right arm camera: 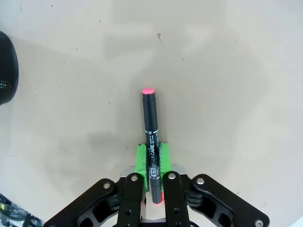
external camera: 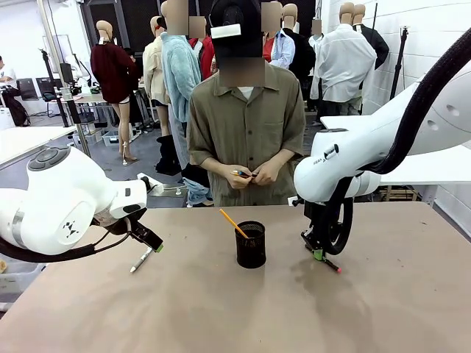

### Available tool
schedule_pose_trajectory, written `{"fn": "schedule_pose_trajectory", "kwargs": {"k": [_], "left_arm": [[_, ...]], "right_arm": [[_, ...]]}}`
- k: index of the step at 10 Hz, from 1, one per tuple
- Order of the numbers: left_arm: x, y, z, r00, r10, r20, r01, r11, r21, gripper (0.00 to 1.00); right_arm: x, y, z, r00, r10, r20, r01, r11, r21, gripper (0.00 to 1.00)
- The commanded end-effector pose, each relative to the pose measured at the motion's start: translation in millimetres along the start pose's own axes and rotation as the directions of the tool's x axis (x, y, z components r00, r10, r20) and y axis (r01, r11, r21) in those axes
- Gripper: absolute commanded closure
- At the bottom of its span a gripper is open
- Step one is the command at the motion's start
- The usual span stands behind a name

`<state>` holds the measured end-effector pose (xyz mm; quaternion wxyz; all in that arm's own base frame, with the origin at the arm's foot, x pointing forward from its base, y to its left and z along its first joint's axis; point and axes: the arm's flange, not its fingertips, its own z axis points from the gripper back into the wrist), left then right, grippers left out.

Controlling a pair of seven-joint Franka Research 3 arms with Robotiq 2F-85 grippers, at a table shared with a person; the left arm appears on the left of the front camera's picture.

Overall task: Place the pens into the pen holder.
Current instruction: Pick up a writing instrument from the table and place it into the Pen holder.

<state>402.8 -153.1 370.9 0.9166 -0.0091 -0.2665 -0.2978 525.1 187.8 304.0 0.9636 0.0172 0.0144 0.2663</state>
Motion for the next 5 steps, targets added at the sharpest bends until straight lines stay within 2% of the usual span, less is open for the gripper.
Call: {"fn": "schedule_pose_trajectory", "kwargs": {"k": [1,4,5], "left_arm": [[-0.8,1.9,0.6,1.0,0.005,0.001,-0.005,1.0,0.0,0.0],[-0.8,1.9,0.6,1.0,0.005,0.001,-0.005,1.0,0.0,0.0],[-0.8,1.9,0.6,1.0,0.005,0.001,-0.005,1.0,0.0,0.0]], "right_arm": [[0.1,5.8,-7.8,0.998,0.052,-0.03,-0.053,0.998,-0.034,1.0],[-9.2,9.9,-3.5,0.983,0.186,-0.006,-0.186,0.979,-0.08,1.0],[-15.6,5.5,1.4,0.969,0.245,0.034,-0.244,0.969,-0.034,1.0]]}}
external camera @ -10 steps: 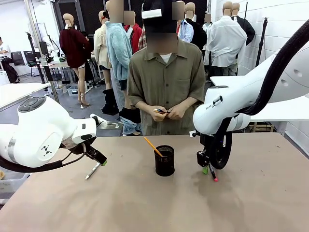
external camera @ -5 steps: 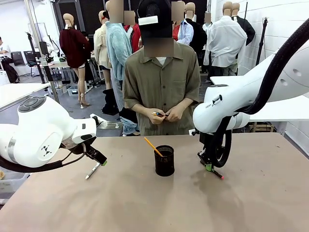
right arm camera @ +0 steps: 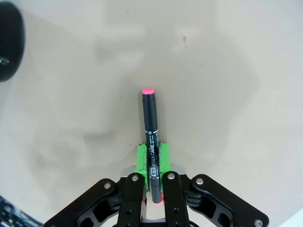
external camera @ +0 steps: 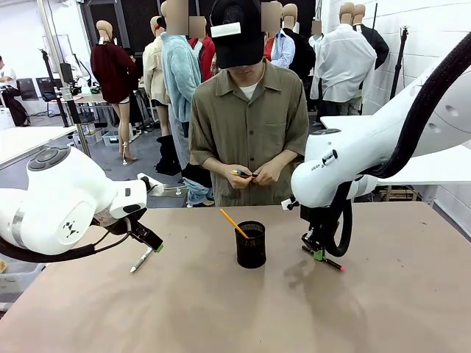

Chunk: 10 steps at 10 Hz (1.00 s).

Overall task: Place the pens into the pen holder.
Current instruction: Pick up a writing instrument from the table and place it into the Pen holder.

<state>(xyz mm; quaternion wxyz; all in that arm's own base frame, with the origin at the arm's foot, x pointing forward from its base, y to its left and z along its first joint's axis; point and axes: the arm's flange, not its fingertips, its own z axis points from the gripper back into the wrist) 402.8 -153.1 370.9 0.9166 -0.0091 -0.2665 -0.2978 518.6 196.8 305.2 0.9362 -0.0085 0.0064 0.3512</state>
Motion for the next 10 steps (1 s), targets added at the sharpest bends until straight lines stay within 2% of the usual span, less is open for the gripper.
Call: {"fn": "schedule_pose_trajectory", "kwargs": {"k": [1,3,5,7,8,10], "left_arm": [[-0.8,1.9,0.6,1.0,0.005,0.001,-0.005,1.0,0.0,0.0],[-0.8,1.9,0.6,1.0,0.005,0.001,-0.005,1.0,0.0,0.0],[-0.8,1.9,0.6,1.0,0.005,0.001,-0.005,1.0,0.0,0.0],[-0.8,1.9,0.6,1.0,0.005,0.001,-0.005,1.0,0.0,0.0],[-0.8,1.9,0.6,1.0,0.005,0.001,-0.005,1.0,0.0,0.0],[-0.8,1.9,0.6,1.0,0.005,0.001,-0.005,1.0,0.0,0.0]], "right_arm": [[-25.6,-7.9,8.0,0.987,0.122,0.108,-0.131,0.988,0.084,1.0],[-51.6,-16.7,27.6,0.937,0.232,0.261,-0.285,0.94,0.187,1.0],[-71.1,-21.3,44.7,0.871,0.315,0.378,-0.415,0.883,0.22,1.0],[-82.1,-21.8,53.3,0.763,0.402,0.507,-0.563,0.798,0.215,1.0],[-85.0,-21.2,55.1,0.681,0.441,0.585,-0.653,0.727,0.211,1.0],[-87.5,-22.7,60.3,0.564,0.463,0.684,-0.754,0.627,0.196,1.0]]}}
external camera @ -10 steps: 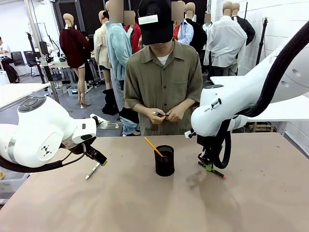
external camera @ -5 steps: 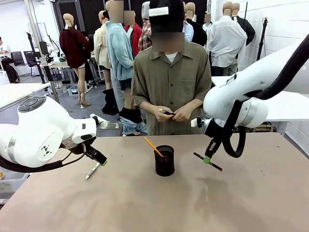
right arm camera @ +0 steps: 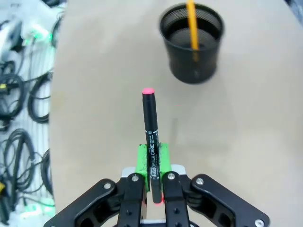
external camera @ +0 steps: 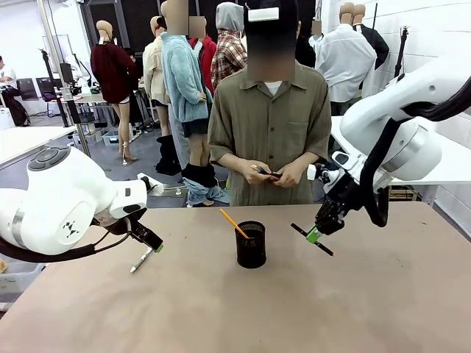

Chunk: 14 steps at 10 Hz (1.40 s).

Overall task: Place the pens into the pen holder.
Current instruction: Pick up a writing instrument from the table and place it into the Pen holder.

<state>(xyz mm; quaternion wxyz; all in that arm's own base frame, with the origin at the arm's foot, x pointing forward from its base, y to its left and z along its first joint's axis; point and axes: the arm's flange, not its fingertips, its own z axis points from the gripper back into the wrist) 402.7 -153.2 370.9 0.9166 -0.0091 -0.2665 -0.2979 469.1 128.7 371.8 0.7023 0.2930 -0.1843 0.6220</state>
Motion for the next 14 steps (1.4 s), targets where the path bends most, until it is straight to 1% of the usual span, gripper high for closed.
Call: {"fn": "schedule_pose_trajectory", "kwargs": {"k": [1,2,4,5,6,7,8,9,10,12,13,14], "left_arm": [[-0.8,2.0,0.6,1.0,0.005,0.001,-0.005,1.0,0.0,0.0],[-0.8,2.0,0.6,1.0,0.005,0.001,-0.005,1.0,0.0,0.0],[-0.8,2.0,0.6,1.0,0.005,0.001,-0.005,1.0,0.0,0.0],[-0.8,2.0,0.6,1.0,0.005,0.001,-0.005,1.0,0.0,0.0],[-0.8,2.0,0.6,1.0,0.005,0.001,-0.005,1.0,0.0,0.0],[-0.8,2.0,0.6,1.0,0.005,0.001,-0.005,1.0,0.0,0.0],[-0.8,2.0,0.6,1.0,0.005,0.001,-0.005,1.0,0.0,0.0],[-0.8,2.0,0.6,1.0,0.005,0.001,-0.005,1.0,0.0,0.0],[-0.8,2.0,0.6,1.0,0.005,0.001,-0.005,1.0,0.0,0.0],[-0.8,2.0,0.6,1.0,0.005,0.001,-0.005,1.0,0.0,0.0],[-0.8,2.0,0.6,1.0,0.005,0.001,-0.005,1.0,0.0,0.0],[-0.8,2.0,0.6,1.0,0.005,0.001,-0.005,1.0,0.0,0.0]], "right_arm": [[-4.9,0.7,1.2,0.99,0.096,0.105,-0.106,0.991,0.085,1.0],[-2.6,0.5,2.0,0.964,0.166,0.206,-0.19,0.976,0.105,1.0],[-2.5,-2.0,2.6,0.922,0.192,0.337,-0.249,0.959,0.134,1.0],[-7.4,-2.2,6.6,0.915,0.183,0.358,-0.249,0.957,0.148,1.0],[-24.6,-3.3,20.2,0.912,0.156,0.378,-0.223,0.965,0.139,1.0],[-53.5,-3.5,43.3,0.883,0.156,0.443,-0.231,0.966,0.12,1.0],[-90.5,-4.6,69.7,0.829,0.118,0.546,-0.205,0.973,0.102,1.0],[-129.4,-2.2,89.8,0.775,0.116,0.622,-0.197,0.979,0.062,1.0],[-170.4,6.0,103.3,0.708,0.08,0.701,-0.128,0.992,0.016,1.0],[-219.9,19.4,110.1,0.635,0.064,0.77,-0.039,0.998,-0.052,1.0],[-236.7,24.9,110.5,0.606,0.058,0.793,0.002,0.997,-0.074,1.0],[-244.7,30.0,109.2,0.581,0.056,0.812,0.029,0.996,-0.09,1.0]]}}
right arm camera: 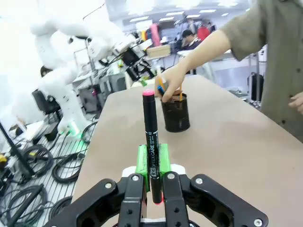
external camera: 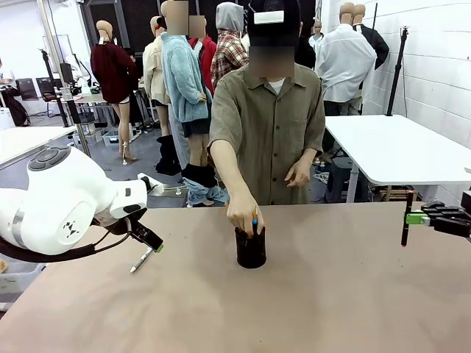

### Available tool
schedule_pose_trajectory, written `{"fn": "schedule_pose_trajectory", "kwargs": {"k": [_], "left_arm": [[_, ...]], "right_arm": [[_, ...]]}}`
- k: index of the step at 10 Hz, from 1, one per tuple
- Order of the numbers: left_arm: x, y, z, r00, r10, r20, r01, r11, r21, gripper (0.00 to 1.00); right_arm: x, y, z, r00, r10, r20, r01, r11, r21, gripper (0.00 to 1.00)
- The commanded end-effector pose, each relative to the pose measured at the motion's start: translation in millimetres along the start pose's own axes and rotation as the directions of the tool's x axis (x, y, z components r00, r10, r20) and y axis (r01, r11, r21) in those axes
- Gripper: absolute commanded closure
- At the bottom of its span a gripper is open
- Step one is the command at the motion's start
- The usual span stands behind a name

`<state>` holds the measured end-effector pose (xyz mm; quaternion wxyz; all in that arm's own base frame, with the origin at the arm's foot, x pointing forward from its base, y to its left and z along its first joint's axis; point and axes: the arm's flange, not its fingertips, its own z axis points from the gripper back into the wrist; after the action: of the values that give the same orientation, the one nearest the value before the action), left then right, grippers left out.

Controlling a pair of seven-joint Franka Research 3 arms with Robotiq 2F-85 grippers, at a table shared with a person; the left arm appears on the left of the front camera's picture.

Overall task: Place the pens into the pen holder.
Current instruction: Pick up a writing instrument from the table and place it into the Pen holder.

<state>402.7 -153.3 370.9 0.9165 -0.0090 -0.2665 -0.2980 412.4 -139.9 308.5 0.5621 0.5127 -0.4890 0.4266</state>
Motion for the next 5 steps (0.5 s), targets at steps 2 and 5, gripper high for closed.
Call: {"fn": "schedule_pose_trajectory", "kwargs": {"k": [2,5], "left_arm": [[-0.9,2.2,0.6,1.0,0.006,0.001,-0.006,1.0,0.0,0.0],[-0.9,2.2,0.6,1.0,0.006,0.001,-0.006,1.0,0.0,0.0]], "right_arm": [[10.6,9.1,-35.9,0.999,0.006,0.047,-0.004,0.999,-0.047,1.0],[70.2,34.4,-103.8,0.996,0.066,0.064,-0.06,0.994,-0.089,1.0]]}}
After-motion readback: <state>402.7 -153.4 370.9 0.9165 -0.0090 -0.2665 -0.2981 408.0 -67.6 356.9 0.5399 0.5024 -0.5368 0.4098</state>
